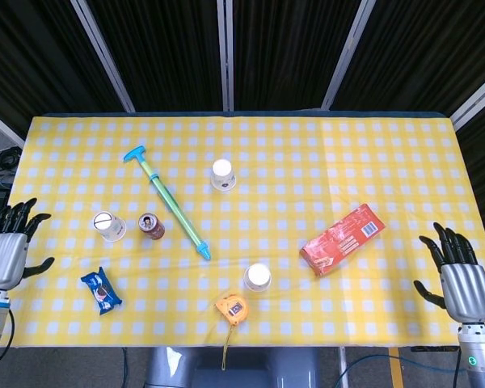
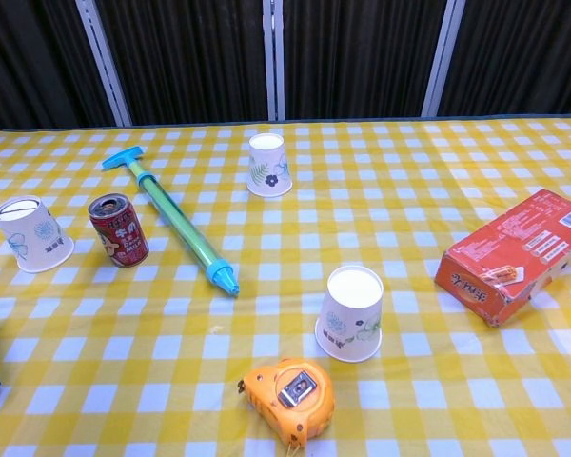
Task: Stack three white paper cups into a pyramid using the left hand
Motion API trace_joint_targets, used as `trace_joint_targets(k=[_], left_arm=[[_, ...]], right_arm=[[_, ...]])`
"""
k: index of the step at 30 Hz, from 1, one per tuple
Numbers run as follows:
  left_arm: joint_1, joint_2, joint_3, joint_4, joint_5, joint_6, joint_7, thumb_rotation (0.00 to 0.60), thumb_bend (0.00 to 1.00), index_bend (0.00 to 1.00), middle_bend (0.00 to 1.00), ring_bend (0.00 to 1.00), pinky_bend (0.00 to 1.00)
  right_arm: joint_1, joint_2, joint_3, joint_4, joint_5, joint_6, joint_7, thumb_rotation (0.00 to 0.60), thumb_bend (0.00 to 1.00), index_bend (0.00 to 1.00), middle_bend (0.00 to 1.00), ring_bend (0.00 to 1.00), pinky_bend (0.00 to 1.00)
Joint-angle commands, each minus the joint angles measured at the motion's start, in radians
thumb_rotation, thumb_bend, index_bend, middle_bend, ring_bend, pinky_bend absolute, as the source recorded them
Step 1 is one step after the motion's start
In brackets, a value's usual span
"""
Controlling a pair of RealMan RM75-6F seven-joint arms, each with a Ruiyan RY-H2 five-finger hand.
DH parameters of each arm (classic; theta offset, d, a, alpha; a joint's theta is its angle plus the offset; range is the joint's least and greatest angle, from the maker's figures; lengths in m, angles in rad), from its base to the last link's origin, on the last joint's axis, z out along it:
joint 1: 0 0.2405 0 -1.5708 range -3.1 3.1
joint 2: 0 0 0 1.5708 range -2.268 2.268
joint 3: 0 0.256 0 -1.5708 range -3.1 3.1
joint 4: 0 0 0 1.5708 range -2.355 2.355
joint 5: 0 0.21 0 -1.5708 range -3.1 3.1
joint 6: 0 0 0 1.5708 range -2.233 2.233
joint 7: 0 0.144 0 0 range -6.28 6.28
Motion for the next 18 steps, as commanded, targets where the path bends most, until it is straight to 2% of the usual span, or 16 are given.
trace_joint_targets(k=[1,4,9,18], left_arm=[[-0.077,0.001,-0.03,0.007,-0.076,-0.117,0.052,0.6,0.21,0.2,0.0,0.0,0.0],[-0.133,-0.011,-0.047,0.028,-0.139,-0.207,0.08,0.6,0.26,0.21,0.0,0.0,0.0],[-0.207,-0.028,-0.06,0.061,-0.218,-0.317,0.112,0.6,0.26,0.24,0.0,0.0,0.0],[-0.306,-0.057,-0.061,0.114,-0.324,-0.431,0.17,0.6,0.26,0.27,0.0,0.0,0.0]], right_arm=[[0.001,0.0,0.002,0.003,0.006,-0.005,0.006,0.6,0.09,0.21,0.0,0.0,0.11],[0.003,0.001,0.003,0.006,0.015,-0.014,0.014,0.6,0.09,0.21,0.0,0.0,0.11],[0.008,0.0,0.006,0.015,0.029,-0.029,0.029,0.6,0.09,0.21,0.0,0.0,0.12],[0.012,-0.003,0.006,0.026,0.041,-0.045,0.034,0.6,0.09,0.22,0.0,0.0,0.12]])
